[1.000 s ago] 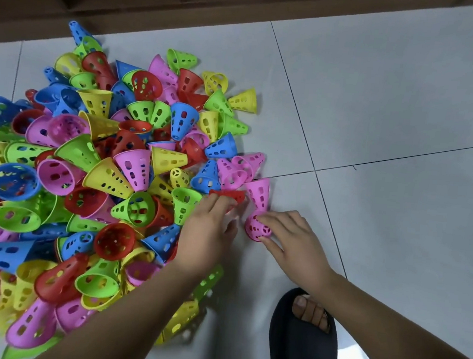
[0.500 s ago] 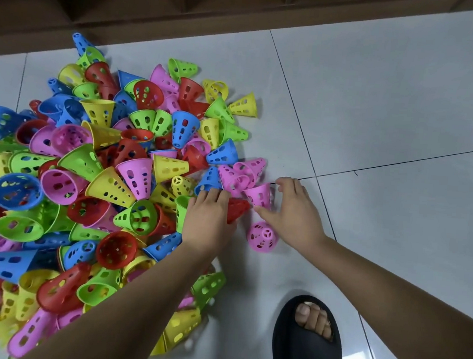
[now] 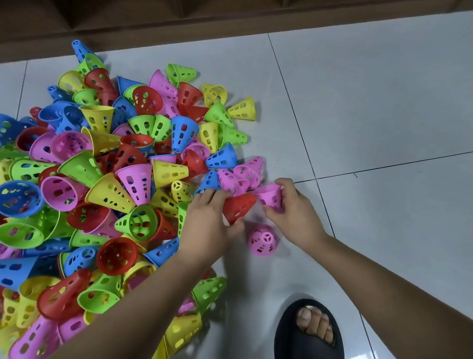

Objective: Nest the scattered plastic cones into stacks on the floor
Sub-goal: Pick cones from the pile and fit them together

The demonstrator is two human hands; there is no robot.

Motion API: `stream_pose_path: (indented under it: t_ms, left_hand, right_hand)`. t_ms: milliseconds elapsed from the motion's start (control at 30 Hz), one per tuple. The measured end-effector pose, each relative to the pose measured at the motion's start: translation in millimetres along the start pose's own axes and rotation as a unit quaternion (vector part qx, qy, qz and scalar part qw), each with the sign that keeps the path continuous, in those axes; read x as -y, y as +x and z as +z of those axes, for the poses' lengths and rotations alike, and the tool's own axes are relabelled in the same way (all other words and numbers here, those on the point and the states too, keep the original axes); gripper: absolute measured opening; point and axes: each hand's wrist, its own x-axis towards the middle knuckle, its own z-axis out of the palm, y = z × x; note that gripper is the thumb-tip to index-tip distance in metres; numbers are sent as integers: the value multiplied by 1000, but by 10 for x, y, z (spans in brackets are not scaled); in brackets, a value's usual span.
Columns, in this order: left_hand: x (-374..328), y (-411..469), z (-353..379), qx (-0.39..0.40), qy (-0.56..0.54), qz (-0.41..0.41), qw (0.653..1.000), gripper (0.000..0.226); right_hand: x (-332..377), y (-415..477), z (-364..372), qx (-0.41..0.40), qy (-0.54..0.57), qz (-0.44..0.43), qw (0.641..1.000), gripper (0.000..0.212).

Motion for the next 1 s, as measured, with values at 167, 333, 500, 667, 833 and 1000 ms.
stream_pose_path:
  t_ms: [167,333,500,667,833,1000]
  left_hand:
    - [-321,-124,-43,-12,-160,-6,987,51]
    - [-491,-319,165,28,-203,6,979,50]
    - [-443,-487,480,71,-166,24,983,50]
    - [-299,-510,639,81,-61,20,995,54]
    - [-184,-527,495,104,-40,43,993,55]
    - [-62,-577,246,-8,-51,70,996,31]
  right_hand:
    - [-77,-325,-273,-30,48,36,998,66]
    - [-168,-694,-420,-26,53,56,997,75]
    - [-121,-907,-554,-48,59,54,996,69]
    - [45,-1031,-642,14,53,28,998,67]
    - [153,-1043,-608,62,-31,-7,998,65]
    - [295,-992,-608,32,-107,-88,990,58]
